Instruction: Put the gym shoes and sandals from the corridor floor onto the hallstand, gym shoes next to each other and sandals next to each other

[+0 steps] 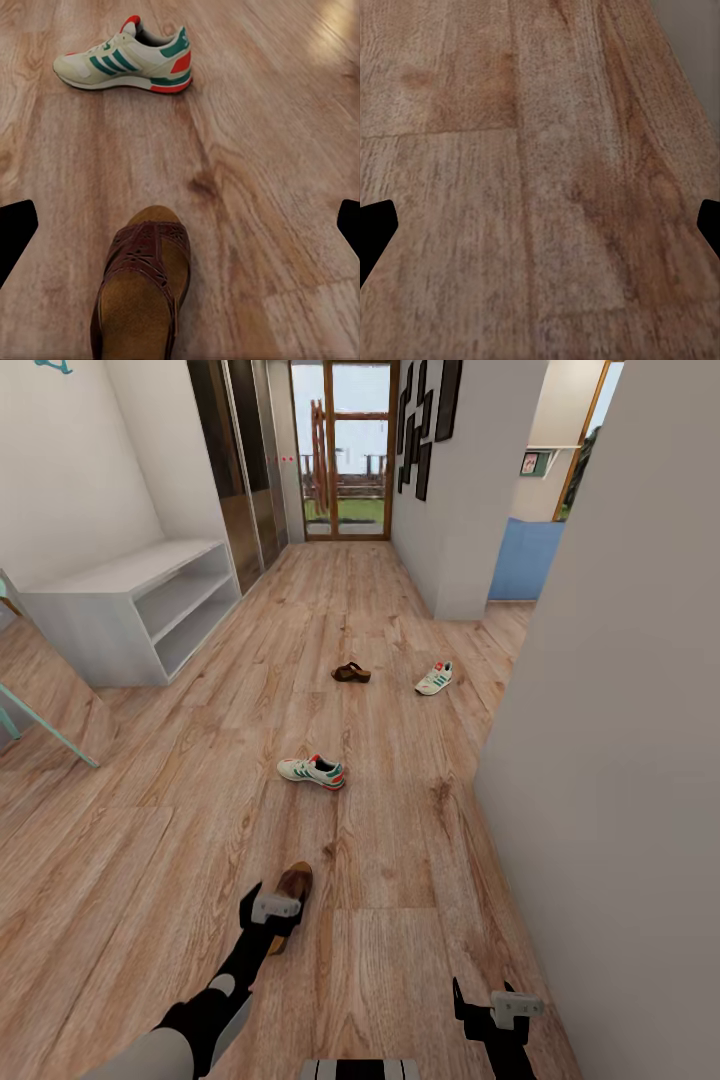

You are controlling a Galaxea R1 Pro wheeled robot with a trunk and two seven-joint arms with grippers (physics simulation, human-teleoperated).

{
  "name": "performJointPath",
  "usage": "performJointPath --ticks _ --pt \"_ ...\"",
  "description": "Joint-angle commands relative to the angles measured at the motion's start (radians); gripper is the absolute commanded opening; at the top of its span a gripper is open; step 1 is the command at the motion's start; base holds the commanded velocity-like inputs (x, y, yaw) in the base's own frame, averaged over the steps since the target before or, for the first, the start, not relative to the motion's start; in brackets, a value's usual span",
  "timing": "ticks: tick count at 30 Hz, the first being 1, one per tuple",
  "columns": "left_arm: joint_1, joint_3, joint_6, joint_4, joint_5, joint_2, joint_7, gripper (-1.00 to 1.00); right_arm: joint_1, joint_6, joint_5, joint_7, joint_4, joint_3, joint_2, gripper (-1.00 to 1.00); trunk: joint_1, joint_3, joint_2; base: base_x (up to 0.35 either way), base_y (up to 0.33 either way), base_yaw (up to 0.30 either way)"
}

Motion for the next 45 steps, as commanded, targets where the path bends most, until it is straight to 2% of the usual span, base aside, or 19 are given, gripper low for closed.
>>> performJointPath --ticks 1,45 --pt "0.000 0.000 0.000 0.003 0.001 -0.001 0.000 1.00 0.000 0.000 0.000 0.000 0.000 0.000 0.000 1.00 0.000 0.000 0.000 0.000 0.000 0.000" --pt "-0.001 0.001 0.000 0.014 0.007 -0.004 -0.001 1.00 0.000 0.001 -0.002 0.000 0.000 -0.001 0.000 1.00 0.000 -0.011 0.000 0.000 0.000 0.000"
